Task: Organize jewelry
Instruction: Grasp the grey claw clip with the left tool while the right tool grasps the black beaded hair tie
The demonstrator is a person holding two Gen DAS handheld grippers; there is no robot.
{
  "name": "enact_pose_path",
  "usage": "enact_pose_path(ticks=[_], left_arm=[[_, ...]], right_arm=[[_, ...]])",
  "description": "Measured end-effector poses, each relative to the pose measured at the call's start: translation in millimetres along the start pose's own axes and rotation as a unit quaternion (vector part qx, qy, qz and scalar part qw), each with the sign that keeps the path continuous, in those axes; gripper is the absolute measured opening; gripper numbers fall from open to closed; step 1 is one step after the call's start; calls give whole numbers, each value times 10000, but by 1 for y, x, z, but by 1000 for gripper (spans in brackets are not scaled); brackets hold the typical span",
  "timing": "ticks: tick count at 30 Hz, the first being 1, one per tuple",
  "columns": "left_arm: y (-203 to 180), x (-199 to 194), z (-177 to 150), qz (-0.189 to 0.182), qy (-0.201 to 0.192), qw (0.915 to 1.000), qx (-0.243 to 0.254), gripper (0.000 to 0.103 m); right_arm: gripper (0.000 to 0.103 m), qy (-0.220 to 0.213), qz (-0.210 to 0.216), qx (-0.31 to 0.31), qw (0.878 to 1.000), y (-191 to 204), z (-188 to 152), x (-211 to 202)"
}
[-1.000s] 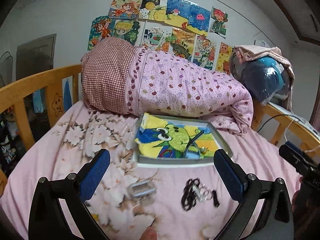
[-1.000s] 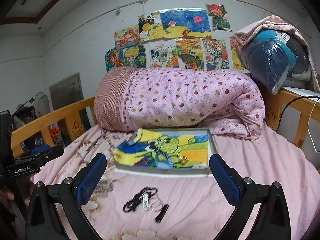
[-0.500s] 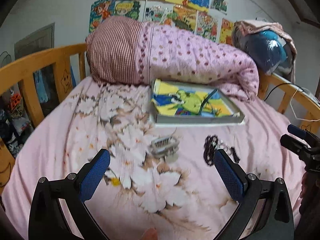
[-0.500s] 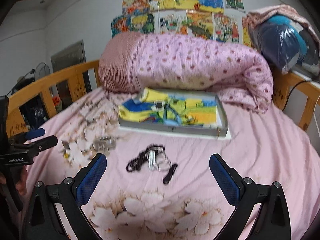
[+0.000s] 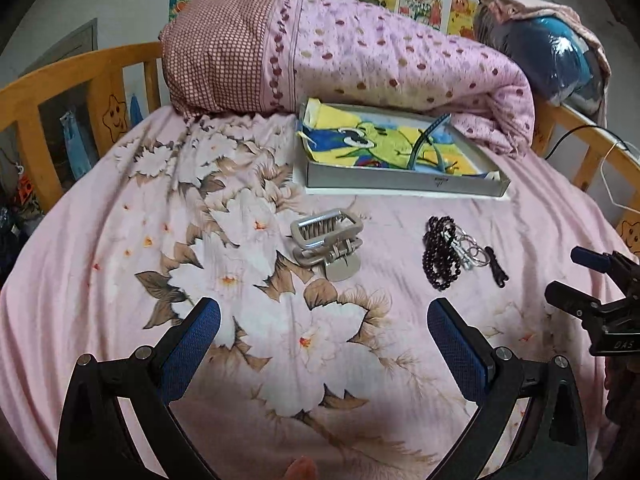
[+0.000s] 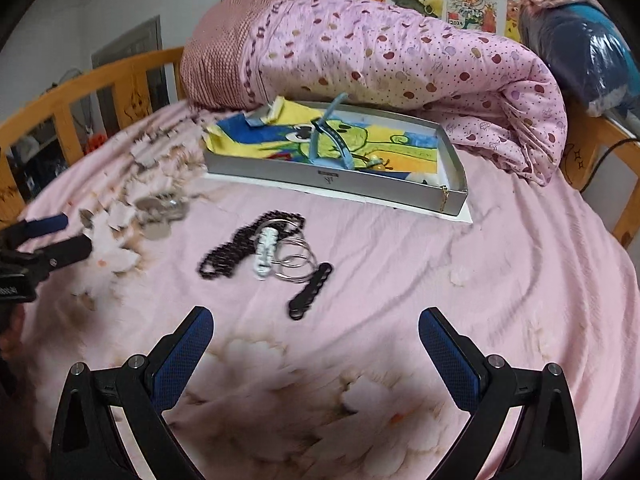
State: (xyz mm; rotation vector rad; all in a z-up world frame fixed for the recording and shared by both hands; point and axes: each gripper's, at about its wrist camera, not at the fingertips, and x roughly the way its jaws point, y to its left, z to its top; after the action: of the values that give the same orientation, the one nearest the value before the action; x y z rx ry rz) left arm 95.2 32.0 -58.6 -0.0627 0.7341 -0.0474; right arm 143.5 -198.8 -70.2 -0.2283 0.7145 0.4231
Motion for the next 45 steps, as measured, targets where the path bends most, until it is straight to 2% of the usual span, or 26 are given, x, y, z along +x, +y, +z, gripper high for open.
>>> enact_pose_path(ticks=[4, 10, 17, 19, 21, 28, 30, 35, 37, 40, 45], left_arm=[[-3, 16, 4, 137, 79, 9998, 110, 101], [-3, 38, 13, 272, 105, 9996, 11, 101], [-7, 62, 30, 210, 121, 9997, 98, 101], [-7, 69, 34, 208, 128, 9996, 110, 101], [-6, 75, 37, 207, 125, 9997, 62, 101], [-8, 91, 45, 275, 161, 9995, -79, 101], [-11, 95, 45, 282, 200, 9994, -95, 100], [-13, 104, 45, 472, 355, 9982, -99, 77], [-12, 105, 45, 528, 357, 9979, -130, 73], [-11, 105, 45, 602, 343, 9974, -175, 59], [-13, 103, 45, 612, 311, 9975, -134, 58]], right_arm=[[103, 16, 7, -108, 9999, -6, 2, 20], [102, 41, 213, -198, 9996, -9, 8, 41], [74, 238, 496, -242, 9982, -7, 10, 59], [70, 304, 504, -223, 9980, -8, 10, 62], [61, 345, 457, -177, 9982, -10, 8, 64], [55, 428, 406, -36, 9983, -16, 8, 68], [50, 433, 393, -41, 9983, -16, 7, 68], [39, 451, 377, 15, 9983, -18, 8, 71], [38, 461, 384, 60, 9982, -20, 9, 72], [37, 458, 370, 43, 9983, -20, 9, 72], [30, 447, 311, -61, 9985, -16, 10, 71]])
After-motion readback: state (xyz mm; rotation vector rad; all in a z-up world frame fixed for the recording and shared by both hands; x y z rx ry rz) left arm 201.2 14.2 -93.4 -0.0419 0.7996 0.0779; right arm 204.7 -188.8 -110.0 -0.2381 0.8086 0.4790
